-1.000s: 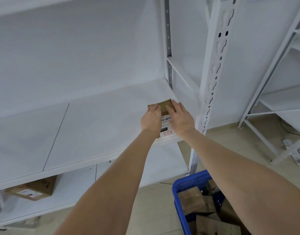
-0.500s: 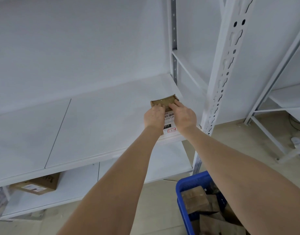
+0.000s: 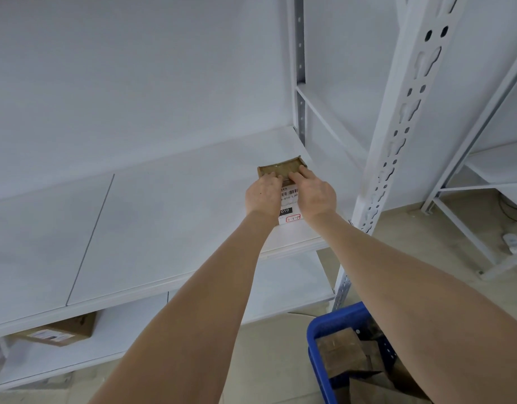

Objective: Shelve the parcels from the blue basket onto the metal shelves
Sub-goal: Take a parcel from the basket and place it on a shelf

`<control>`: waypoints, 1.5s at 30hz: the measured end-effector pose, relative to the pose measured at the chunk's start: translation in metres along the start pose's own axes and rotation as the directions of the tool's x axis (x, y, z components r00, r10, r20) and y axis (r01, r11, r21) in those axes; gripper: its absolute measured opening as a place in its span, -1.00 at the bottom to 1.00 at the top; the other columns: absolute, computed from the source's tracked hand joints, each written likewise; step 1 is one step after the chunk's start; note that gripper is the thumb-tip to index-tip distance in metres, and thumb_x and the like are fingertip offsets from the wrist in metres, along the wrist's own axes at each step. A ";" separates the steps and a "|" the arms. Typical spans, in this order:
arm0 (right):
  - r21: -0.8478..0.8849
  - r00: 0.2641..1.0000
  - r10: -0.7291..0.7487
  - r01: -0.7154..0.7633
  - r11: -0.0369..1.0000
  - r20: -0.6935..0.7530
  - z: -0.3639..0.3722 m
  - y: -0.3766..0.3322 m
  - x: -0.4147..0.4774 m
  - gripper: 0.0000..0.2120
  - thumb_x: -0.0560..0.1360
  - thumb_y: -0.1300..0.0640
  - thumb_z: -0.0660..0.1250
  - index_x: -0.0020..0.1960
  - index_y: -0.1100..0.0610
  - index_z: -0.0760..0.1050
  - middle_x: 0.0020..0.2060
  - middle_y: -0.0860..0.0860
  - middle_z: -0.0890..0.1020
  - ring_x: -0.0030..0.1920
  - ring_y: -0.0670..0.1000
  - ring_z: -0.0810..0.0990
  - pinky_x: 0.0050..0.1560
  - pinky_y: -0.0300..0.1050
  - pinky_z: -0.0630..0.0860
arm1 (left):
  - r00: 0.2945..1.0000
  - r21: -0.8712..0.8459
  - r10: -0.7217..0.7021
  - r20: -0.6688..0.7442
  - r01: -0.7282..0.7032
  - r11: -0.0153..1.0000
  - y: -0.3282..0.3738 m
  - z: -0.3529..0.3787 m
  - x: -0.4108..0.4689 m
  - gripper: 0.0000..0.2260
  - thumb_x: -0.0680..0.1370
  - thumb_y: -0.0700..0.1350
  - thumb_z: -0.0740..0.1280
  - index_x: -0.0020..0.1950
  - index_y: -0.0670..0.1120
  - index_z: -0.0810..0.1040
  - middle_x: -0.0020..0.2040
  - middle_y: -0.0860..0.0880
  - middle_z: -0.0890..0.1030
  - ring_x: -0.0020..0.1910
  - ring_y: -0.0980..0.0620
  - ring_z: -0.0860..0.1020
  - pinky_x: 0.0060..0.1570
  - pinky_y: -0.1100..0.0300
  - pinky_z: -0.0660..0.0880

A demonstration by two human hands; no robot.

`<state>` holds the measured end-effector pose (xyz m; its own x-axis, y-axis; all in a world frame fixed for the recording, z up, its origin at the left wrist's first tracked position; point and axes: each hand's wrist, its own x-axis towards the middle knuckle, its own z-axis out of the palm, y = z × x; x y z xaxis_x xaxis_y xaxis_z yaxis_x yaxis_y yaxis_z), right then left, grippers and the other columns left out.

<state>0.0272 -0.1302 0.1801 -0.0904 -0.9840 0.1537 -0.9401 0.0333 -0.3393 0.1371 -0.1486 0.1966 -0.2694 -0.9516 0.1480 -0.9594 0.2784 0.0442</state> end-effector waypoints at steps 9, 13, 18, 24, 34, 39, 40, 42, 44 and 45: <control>0.001 1.000 0.019 -0.019 1.000 0.004 0.005 -0.005 0.020 -0.63 0.59 0.21 0.15 0.38 0.05 0.38 0.42 0.05 0.35 0.21 0.17 0.52 0.03 -0.02 0.47 | 1.000 -0.003 0.026 0.001 -0.026 1.000 -0.010 0.005 0.021 -0.75 0.53 -0.22 0.29 0.20 -0.06 0.47 0.16 0.00 0.51 0.14 -0.02 0.50 -0.08 0.18 0.42; 0.001 1.000 0.022 -0.022 1.000 0.003 0.007 -0.005 0.023 -0.63 0.57 0.22 0.18 0.37 0.06 0.39 0.40 0.05 0.35 0.18 0.17 0.53 -0.01 -0.02 0.46 | 0.999 -0.001 0.031 0.010 -0.031 1.000 -0.012 0.005 0.022 -0.73 0.52 -0.22 0.30 0.21 -0.06 0.46 0.17 0.00 0.50 0.15 -0.01 0.49 -0.08 0.18 0.41; 0.014 0.996 0.023 -0.024 1.000 0.086 0.002 -0.004 0.022 -0.50 0.57 0.18 0.19 0.49 -0.01 0.21 0.51 0.06 0.13 0.18 0.20 0.51 0.06 0.02 0.47 | 0.996 0.036 0.059 0.065 -0.062 0.997 -0.011 -0.003 0.021 -0.61 0.49 -0.23 0.34 0.29 -0.09 0.38 0.20 -0.03 0.49 0.21 -0.04 0.48 0.02 0.13 0.47; -0.051 0.996 0.084 -0.082 0.995 0.038 -0.013 0.004 -0.011 -0.24 0.50 0.25 0.30 0.55 0.00 -0.04 0.51 0.08 0.01 0.19 0.16 0.45 -0.10 0.01 0.49 | 0.996 0.012 0.090 -0.021 -0.090 0.996 0.003 -0.017 0.003 -0.60 0.52 -0.26 0.21 0.36 -0.13 0.32 0.32 -0.09 0.40 0.32 -0.06 0.35 0.16 0.12 0.35; -0.110 0.995 0.095 -0.093 0.990 0.013 -0.037 0.100 -0.172 -0.43 0.52 0.28 0.22 0.49 0.09 0.18 0.34 0.09 0.28 0.29 0.10 0.34 0.10 -0.06 0.49 | 0.918 -0.004 0.391 0.063 -0.392 0.920 0.113 0.011 -0.118 -0.63 0.56 -0.23 0.19 0.37 -0.10 0.40 0.31 -0.09 0.40 0.29 -0.06 0.37 0.02 0.08 0.43; -0.116 0.958 0.277 -0.268 0.956 0.070 -0.033 0.168 -0.290 -0.46 0.53 0.21 0.26 0.48 0.10 0.20 0.39 0.11 0.25 0.36 0.13 0.28 0.23 0.00 0.45 | 0.852 -0.093 0.469 0.231 -0.461 0.883 0.193 0.050 -0.205 -0.66 0.56 -0.22 0.20 0.35 -0.10 0.43 0.28 -0.10 0.40 0.29 -0.08 0.38 0.08 -0.01 0.47; -0.119 0.945 0.317 -0.306 0.944 0.085 -0.031 0.181 -0.312 -0.46 0.53 0.20 0.27 0.48 0.10 0.19 0.39 0.11 0.24 0.38 0.14 0.26 0.23 0.00 0.44 | 0.837 -0.098 0.483 0.257 -0.474 0.875 0.207 0.058 -0.222 -0.67 0.57 -0.19 0.21 0.34 -0.11 0.44 0.27 -0.11 0.41 0.29 -0.09 0.38 0.08 0.00 0.46; -0.134 0.912 0.397 -0.382 0.914 0.108 -0.026 0.206 -0.351 -0.45 0.54 0.17 0.28 0.48 0.10 0.18 0.41 0.11 0.21 0.39 0.14 0.23 0.25 0.00 0.44 | 0.812 -0.099 0.504 0.293 -0.499 0.861 0.231 0.076 -0.250 -0.71 0.59 -0.14 0.20 0.31 -0.11 0.44 0.25 -0.11 0.43 0.27 -0.09 0.41 0.06 0.03 0.44; -0.142 0.865 0.484 -0.467 0.873 0.130 -0.018 0.228 -0.386 -0.45 0.55 0.14 0.28 0.48 0.10 0.17 0.41 0.11 0.20 0.40 0.13 0.21 0.25 0.00 0.45 | 0.797 -0.121 0.509 0.325 -0.498 0.858 0.253 0.098 -0.273 -0.72 0.59 -0.15 0.20 0.30 -0.11 0.44 0.25 -0.10 0.43 0.26 -0.09 0.42 0.06 0.02 0.44; -0.143 0.834 0.531 -0.514 0.846 0.147 -0.013 0.238 -0.401 -0.46 0.55 0.14 0.29 0.47 0.09 0.18 0.41 0.11 0.19 0.40 0.13 0.21 0.23 0.01 0.45 | 0.783 -0.138 0.511 0.354 -0.497 0.857 0.262 0.110 -0.283 -0.71 0.58 -0.17 0.21 0.30 -0.11 0.44 0.26 -0.10 0.43 0.26 -0.09 0.42 0.08 0.00 0.45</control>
<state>-0.1645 0.2744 0.0494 -0.5267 -0.8289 -0.1882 -0.7960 0.5587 -0.2328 -0.0472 0.1791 0.0573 -0.7308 -0.6491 -0.2112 -0.6768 0.7292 0.1007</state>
